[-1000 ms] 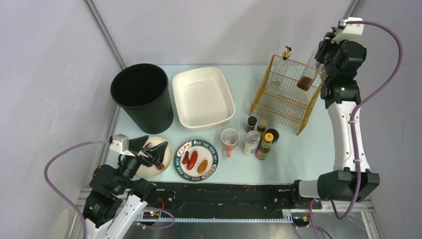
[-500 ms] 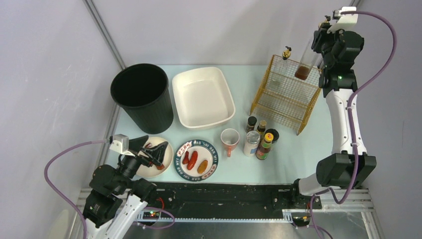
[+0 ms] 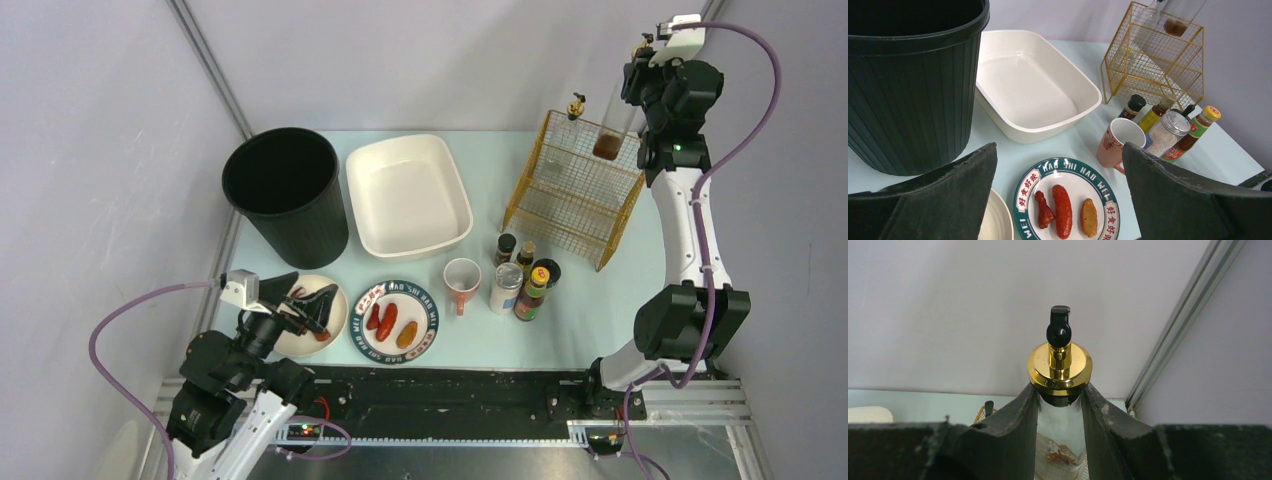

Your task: Clear the kitchen counter

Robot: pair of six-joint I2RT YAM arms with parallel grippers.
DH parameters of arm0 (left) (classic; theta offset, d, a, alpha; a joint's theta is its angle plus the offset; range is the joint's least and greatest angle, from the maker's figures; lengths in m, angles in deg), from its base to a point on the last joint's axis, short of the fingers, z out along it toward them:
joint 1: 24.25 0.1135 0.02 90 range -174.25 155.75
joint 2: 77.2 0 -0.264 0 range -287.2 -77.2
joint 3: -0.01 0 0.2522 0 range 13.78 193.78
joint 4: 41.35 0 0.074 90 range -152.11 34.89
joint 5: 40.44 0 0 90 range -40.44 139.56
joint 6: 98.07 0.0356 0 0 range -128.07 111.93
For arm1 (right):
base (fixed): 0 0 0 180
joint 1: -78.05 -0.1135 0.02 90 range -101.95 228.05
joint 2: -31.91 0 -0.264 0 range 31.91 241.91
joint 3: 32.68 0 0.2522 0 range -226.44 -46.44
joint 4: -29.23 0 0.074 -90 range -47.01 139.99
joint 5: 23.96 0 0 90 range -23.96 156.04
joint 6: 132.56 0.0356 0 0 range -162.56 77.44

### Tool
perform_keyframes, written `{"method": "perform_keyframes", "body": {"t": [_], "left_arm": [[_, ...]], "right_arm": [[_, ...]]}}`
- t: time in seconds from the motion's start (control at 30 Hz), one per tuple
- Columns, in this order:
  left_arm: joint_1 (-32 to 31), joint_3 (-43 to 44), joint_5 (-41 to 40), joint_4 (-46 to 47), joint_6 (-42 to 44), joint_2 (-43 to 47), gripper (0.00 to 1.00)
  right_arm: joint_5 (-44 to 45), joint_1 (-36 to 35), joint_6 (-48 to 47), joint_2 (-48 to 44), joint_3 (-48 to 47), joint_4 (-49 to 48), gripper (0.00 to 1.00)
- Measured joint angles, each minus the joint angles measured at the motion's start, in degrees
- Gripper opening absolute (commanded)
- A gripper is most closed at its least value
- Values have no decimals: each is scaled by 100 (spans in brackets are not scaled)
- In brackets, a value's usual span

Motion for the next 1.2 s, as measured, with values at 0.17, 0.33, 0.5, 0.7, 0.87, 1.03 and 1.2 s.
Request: {"method": "perform_keyframes", "body": {"t": [0.17,0.33,0.5,0.7,0.87,1.03,1.2], "left_arm": [[0,0,0,0,0,0,98],[0,0,7,0,0,-2,98],[0,0,20,0,0,-2,98],[0,0,35,0,0,-2,98],[0,0,37,0,0,-2,98],[0,0,37,0,0,-2,98],[0,0,37,0,0,-2,98]], "right_arm": [[-68,17,-33,0,289,-269,0],[-83,17,-52,-7,898,-595,0],[-81,24,-48,-7,1480,-684,0],[-81,26,55,-7,1742,-758,0],[-76,24,166,-7,1932,-887,0],[-11,22,234,-7,2129,-944,0],[52,26,275,-7,2223,-940,0]]}}
